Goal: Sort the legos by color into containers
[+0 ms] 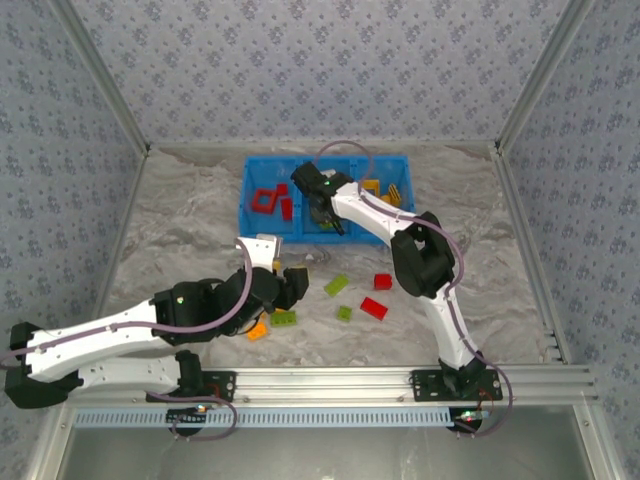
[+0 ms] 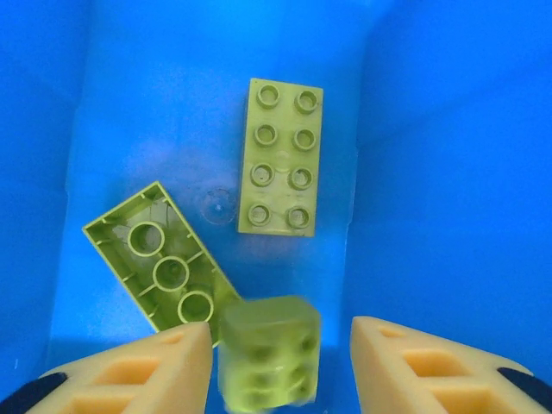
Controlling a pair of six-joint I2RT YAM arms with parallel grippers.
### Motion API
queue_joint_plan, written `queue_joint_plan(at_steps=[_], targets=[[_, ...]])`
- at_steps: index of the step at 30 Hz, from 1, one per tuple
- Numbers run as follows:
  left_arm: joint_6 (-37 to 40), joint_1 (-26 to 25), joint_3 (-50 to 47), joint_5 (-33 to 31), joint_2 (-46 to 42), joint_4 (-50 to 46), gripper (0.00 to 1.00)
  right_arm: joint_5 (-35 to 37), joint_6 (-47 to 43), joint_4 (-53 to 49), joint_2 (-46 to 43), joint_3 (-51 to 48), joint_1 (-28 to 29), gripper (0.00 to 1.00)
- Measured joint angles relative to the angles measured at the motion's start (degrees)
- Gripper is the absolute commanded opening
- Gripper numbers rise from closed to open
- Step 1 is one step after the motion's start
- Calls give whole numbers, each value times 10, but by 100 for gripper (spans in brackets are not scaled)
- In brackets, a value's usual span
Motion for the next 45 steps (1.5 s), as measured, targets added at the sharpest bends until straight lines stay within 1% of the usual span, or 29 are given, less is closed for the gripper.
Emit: queue_joint_plan(at_steps=[3,7,11,14,16,23,30,34,36,39,42,45], targets=[[-9,0,-6,0,-3,-9,62,3,-1,-4,-1,12,1,51],[-15,0,-8,0,-9,-14,62,6,-7,-10,-11,33,3,48],[-21,0,-9,0,-10,-21,62,9,-18,-9,-59,35,15,45],[-28,0,-9,0,-10,-22,62,12,-26,12,-121,26,27,45],[-30,0,-9,0,-9,-22,61,12,-31,34,-178,-1,35,45],[-43,9,-9,7,-9,-54,61,-5,-49,120,-405,-163,52,45],[-70,42,-9,42,-9,-100,61,-68,-62,163,-575,-349,80,47],[-81,59,-9,61,-5,-116,61,-115,-67,166,-671,-428,103,48],[-84,66,-9,70,-1,-120,62,-133,-67,164,-714,-455,118,49],[-88,74,-9,83,8,-127,62,-143,-64,155,-766,-489,154,49],[-86,76,-8,106,30,-122,62,-136,-50,134,-800,-513,195,49],[-76,76,-7,143,75,-96,62,-119,-26,98,-822,-527,233,49]])
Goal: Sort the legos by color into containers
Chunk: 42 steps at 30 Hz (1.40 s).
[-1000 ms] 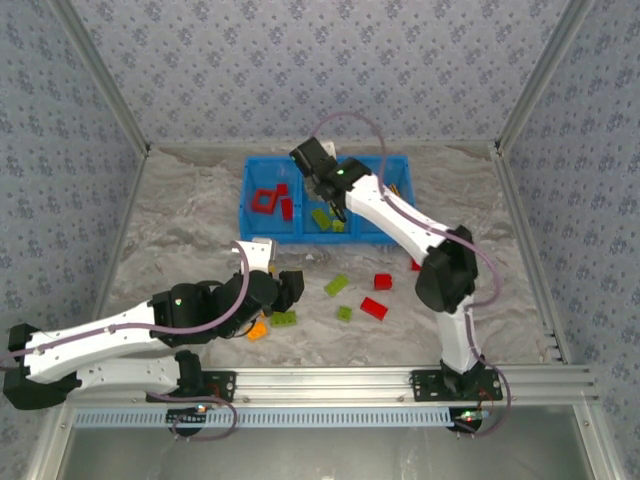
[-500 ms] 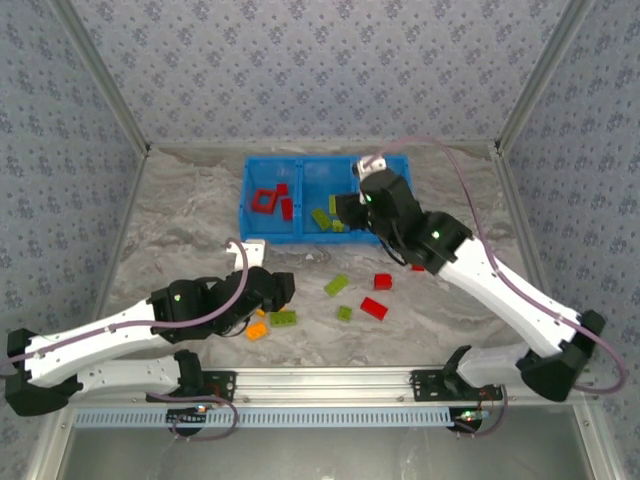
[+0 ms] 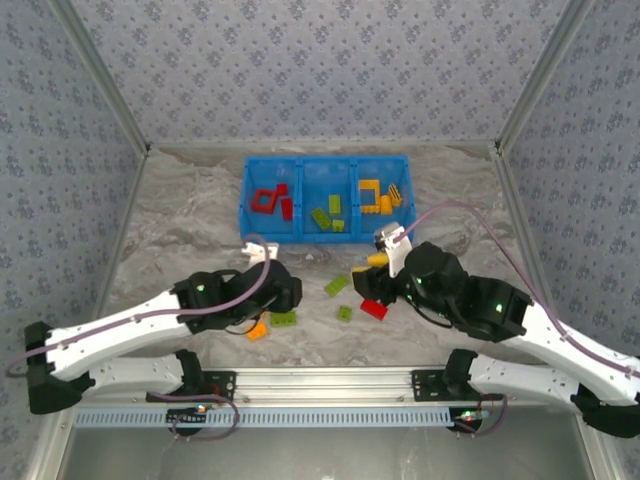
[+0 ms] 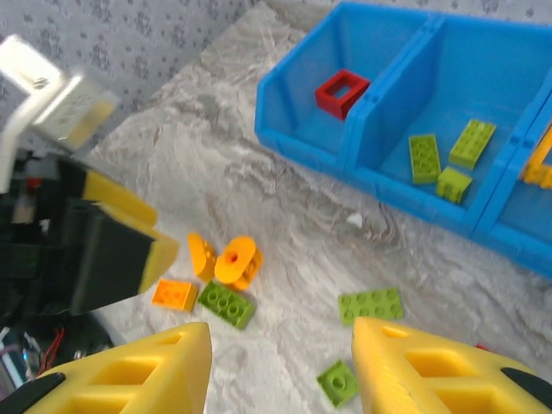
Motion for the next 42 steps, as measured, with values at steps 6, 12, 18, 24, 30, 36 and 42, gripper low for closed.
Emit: queue_joint_plan(at_steps=[6,12,18,24,30,36,42], targets=[[44,0,63,94,191,70,64,33,48,-60,-42,-8,75,51],[96,0,173,141,357,101,66,50,62,-76,-117,-9,124,54],[143,0,272,158,454,111,69,61,59,-62,-155,-10,128,56],[171,8,400,171,563,88,88,72,51,-47,-148,-10,129,57],[131,19,483,150,643,38,98,81,42,-37,-139,-10,129,57],[92,26,503,136,682,13,87,81,36,-20,-139,-10,129,57],[76,26,543,137,714,11,72,98,36,-19,-138,-10,129,57]])
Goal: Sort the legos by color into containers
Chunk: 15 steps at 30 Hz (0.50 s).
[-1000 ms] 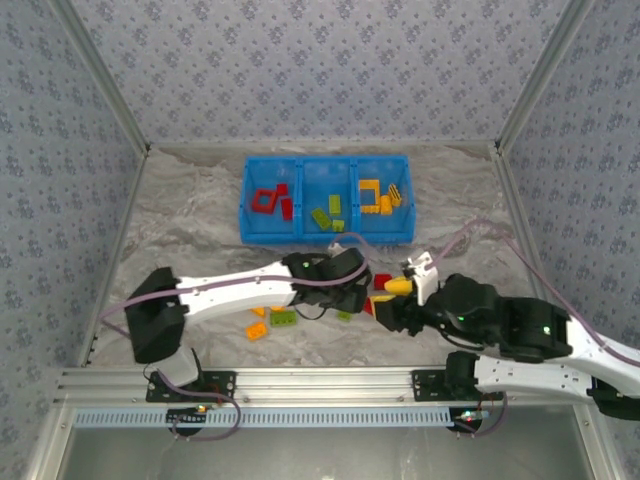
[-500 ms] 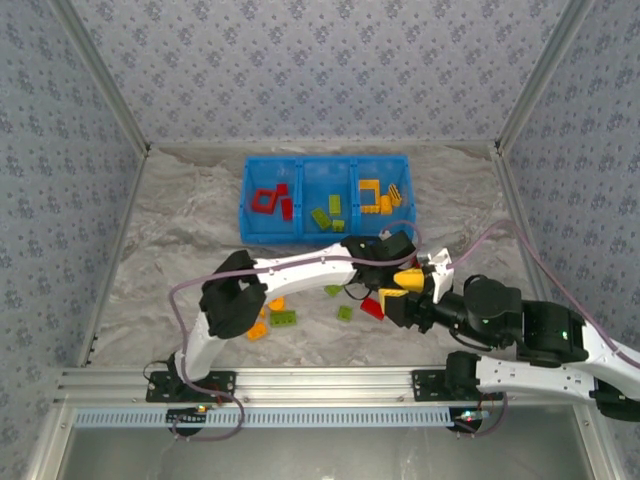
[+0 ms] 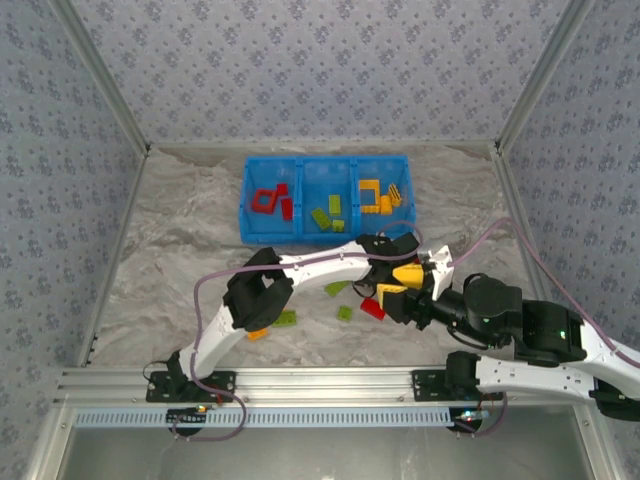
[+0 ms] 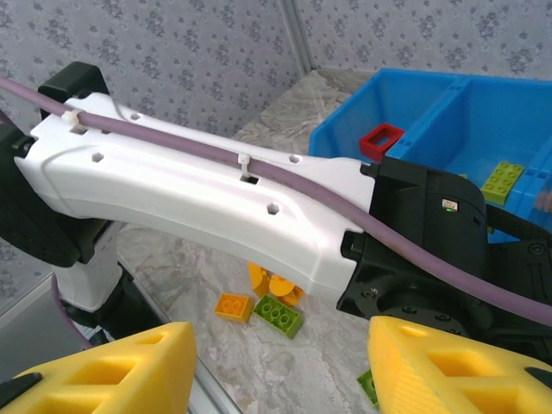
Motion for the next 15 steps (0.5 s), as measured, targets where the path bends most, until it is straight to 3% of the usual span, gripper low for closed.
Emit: queue_joint_plan(at_steps=[5,15], targets=[[-3,0,9,-1,6,1,49,25,0,-12,0,0,0,57],[1,0,16,-22,9,4,42,43,0,-20,7,2,0,57]])
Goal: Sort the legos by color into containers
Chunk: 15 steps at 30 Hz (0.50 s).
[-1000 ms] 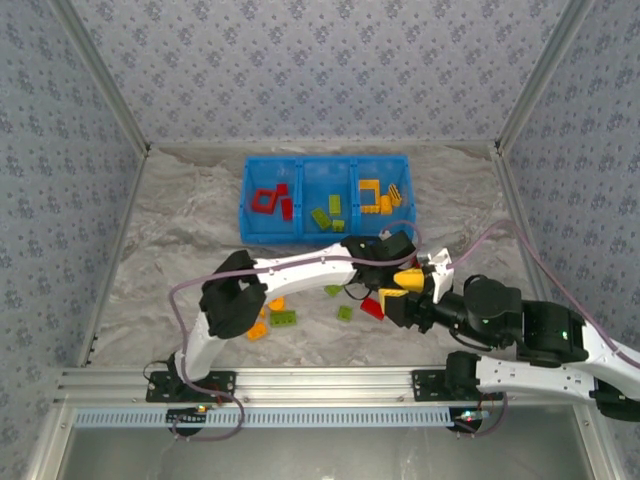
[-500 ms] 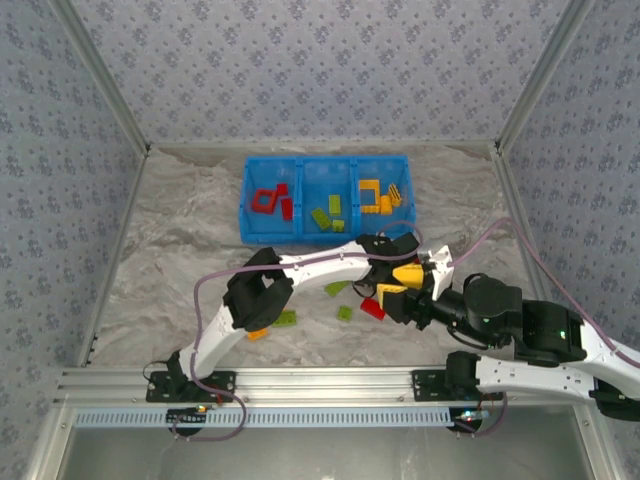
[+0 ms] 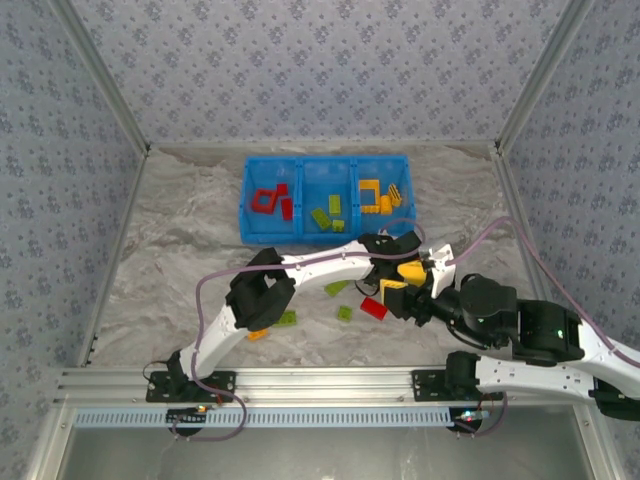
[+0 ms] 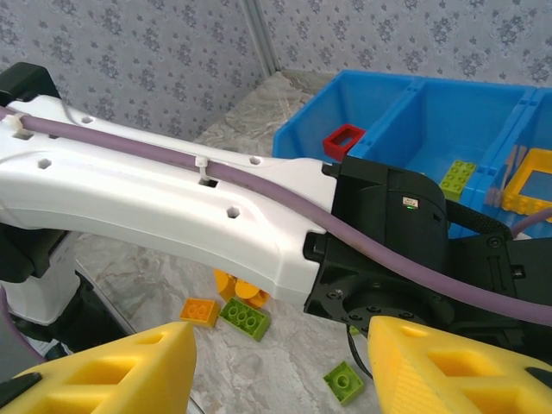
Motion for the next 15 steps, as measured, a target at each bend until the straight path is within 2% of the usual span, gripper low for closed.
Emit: queue_joint_plan(at_steps=[4,8,12,15], targets=[[3,0,-33,-19,-23,10,42,8,0,-7,1,9,0,57],[9,1,-79,-46,-83,2,42,10,-6,-10,3,23,0,58],[11,12,-145,-66,-207,-3,42,12,-23,-12,26,45,-2,59],[11,45,-202,-74,-325,-5,42,14,-38,-16,84,73,-9,59]])
